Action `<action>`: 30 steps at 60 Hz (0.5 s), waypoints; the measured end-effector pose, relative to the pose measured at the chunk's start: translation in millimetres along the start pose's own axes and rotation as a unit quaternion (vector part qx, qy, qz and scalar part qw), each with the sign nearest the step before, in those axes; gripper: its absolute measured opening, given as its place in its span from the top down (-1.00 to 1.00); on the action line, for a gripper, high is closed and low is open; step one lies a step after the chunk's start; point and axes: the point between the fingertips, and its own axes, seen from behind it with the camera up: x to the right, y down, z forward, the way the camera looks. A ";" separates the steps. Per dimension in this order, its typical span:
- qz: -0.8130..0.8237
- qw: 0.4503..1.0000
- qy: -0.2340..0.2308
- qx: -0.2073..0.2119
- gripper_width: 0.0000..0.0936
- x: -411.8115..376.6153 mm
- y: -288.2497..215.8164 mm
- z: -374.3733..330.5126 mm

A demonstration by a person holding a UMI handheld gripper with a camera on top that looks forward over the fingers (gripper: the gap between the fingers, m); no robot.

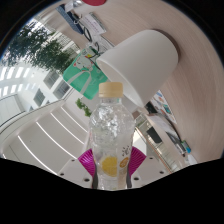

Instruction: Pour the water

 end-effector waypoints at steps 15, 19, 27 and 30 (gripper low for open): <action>0.014 1.000 0.009 -0.011 0.19 0.4 5.6 7.0; -0.060 0.997 0.040 -0.038 0.19 18.4 3.0 -2.5; -0.330 0.939 0.083 -0.054 0.18 -26.2 38.9 2.3; -0.458 0.884 0.081 -0.033 0.17 -66.3 37.2 1.1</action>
